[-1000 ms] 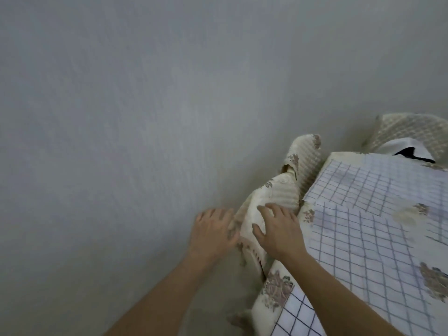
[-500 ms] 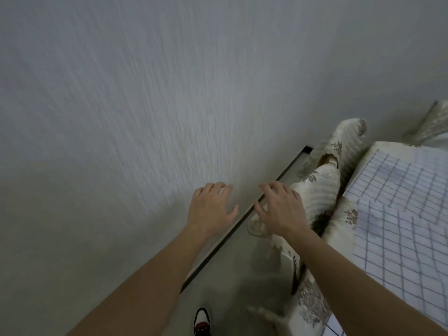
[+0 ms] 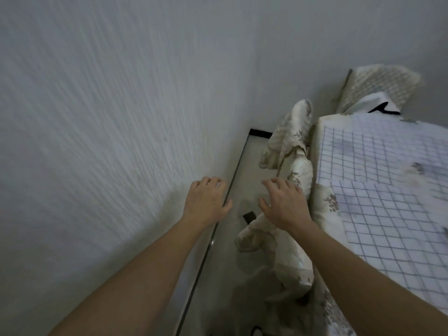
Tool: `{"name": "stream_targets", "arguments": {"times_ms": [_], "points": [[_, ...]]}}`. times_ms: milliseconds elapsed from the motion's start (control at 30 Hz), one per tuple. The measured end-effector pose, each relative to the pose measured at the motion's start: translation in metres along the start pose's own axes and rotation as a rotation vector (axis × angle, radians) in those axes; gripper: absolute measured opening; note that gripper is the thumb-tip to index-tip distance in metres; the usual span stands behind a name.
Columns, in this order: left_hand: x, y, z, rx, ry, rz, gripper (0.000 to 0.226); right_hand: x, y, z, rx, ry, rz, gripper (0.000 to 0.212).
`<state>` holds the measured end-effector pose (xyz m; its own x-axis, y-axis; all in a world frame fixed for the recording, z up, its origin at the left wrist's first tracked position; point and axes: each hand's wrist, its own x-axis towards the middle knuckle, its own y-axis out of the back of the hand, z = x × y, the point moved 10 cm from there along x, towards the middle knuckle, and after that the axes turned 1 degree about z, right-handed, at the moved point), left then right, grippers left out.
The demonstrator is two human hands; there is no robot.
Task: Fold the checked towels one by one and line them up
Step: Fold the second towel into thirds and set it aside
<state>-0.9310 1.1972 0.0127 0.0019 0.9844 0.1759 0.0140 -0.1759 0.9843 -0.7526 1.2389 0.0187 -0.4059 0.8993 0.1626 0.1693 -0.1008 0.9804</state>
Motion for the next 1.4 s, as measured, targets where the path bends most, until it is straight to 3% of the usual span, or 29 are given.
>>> {"name": "stream_targets", "arguments": {"times_ms": [433, 633, 767, 1100, 1300, 1400], "points": [[0.183, -0.026, 0.035, 0.012, -0.290, 0.021, 0.063, 0.120, -0.014, 0.083, -0.002, -0.172, 0.082, 0.040], [0.291, -0.040, 0.089, -0.006, -0.483, 0.062, 0.054, 0.181, -0.026, 0.164, 0.077, -0.295, 0.154, 0.052], [0.333, -0.047, 0.145, -0.084, -0.596, 0.041, 0.053, 0.185, -0.026, 0.223, 0.035, -0.414, 0.174, 0.045], [0.332, -0.070, 0.375, -0.234, -1.194, -0.012, 0.058, 0.041, -0.020, 0.348, -0.035, -0.959, 0.177, 0.046], [0.275, -0.100, 0.457, -0.263, -1.569, -0.081, 0.058, -0.080, -0.022, 0.346, -0.133, -1.320, 0.166, 0.045], [0.248, -0.120, 0.470, -0.267, -1.727, -0.142, 0.060, -0.128, -0.035, 0.329, -0.149, -1.449, 0.082, 0.045]]}}
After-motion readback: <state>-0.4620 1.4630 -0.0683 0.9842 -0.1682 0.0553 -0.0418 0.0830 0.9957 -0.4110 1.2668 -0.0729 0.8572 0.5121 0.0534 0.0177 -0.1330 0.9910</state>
